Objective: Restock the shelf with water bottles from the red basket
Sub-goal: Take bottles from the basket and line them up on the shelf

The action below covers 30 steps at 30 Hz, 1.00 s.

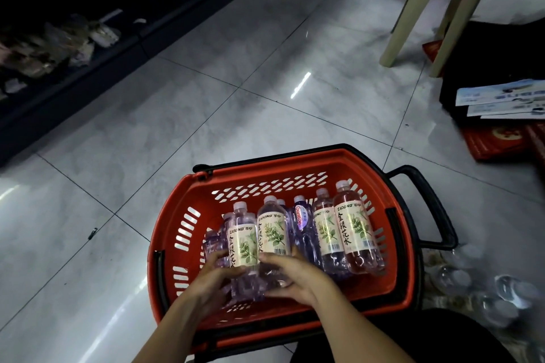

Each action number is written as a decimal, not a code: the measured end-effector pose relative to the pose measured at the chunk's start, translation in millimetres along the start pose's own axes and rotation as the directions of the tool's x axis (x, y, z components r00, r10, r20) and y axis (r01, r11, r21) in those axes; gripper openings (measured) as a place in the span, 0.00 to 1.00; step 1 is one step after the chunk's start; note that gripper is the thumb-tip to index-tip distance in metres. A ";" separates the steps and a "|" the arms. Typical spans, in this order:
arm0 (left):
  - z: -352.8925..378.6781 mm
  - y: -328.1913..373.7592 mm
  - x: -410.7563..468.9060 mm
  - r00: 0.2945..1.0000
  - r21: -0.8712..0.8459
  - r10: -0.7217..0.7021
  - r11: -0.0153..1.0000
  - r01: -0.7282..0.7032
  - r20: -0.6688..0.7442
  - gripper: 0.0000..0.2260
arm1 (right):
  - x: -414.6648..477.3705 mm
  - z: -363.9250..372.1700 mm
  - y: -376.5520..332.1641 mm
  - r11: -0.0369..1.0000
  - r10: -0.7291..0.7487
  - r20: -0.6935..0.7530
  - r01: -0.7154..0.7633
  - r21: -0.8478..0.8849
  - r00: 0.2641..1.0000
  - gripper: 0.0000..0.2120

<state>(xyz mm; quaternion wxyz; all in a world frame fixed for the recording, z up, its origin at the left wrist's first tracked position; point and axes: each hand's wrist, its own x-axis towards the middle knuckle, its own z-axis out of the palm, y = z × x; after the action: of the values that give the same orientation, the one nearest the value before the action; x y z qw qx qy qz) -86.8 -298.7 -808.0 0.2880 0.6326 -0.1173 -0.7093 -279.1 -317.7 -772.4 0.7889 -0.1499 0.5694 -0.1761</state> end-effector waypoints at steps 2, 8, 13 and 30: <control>5.0 0.0 -5.8 1.000 -0.033 0.004 0.999 -0.004 0.010 0.27 | -6.7 -1.1 -2.5 1.000 -0.006 0.034 0.004 0.031 0.999 0.36; 16.5 3.1 -20.1 0.999 -0.002 -0.050 0.999 0.050 0.001 0.29 | -34.9 -1.4 -6.8 0.998 0.039 0.068 -0.036 -0.053 0.997 0.14; 14.7 12.2 -37.4 0.995 -0.061 0.042 0.997 -0.037 0.095 0.31 | -60.9 -0.4 -17.6 0.983 -0.106 0.081 0.116 -0.140 0.991 0.42; 251.7 134.0 -276.6 0.383 -0.079 0.624 0.583 -0.809 0.681 0.35 | -358.8 -98.0 -57.8 0.443 -0.879 -0.283 0.878 -0.181 0.384 0.30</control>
<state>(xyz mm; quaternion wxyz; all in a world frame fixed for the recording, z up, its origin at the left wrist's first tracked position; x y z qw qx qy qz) -285.5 -302.5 -464.0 0.4207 0.2628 -0.5667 -0.6578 -482.5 -212.0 -473.8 0.4662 -0.3956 0.5293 -0.5882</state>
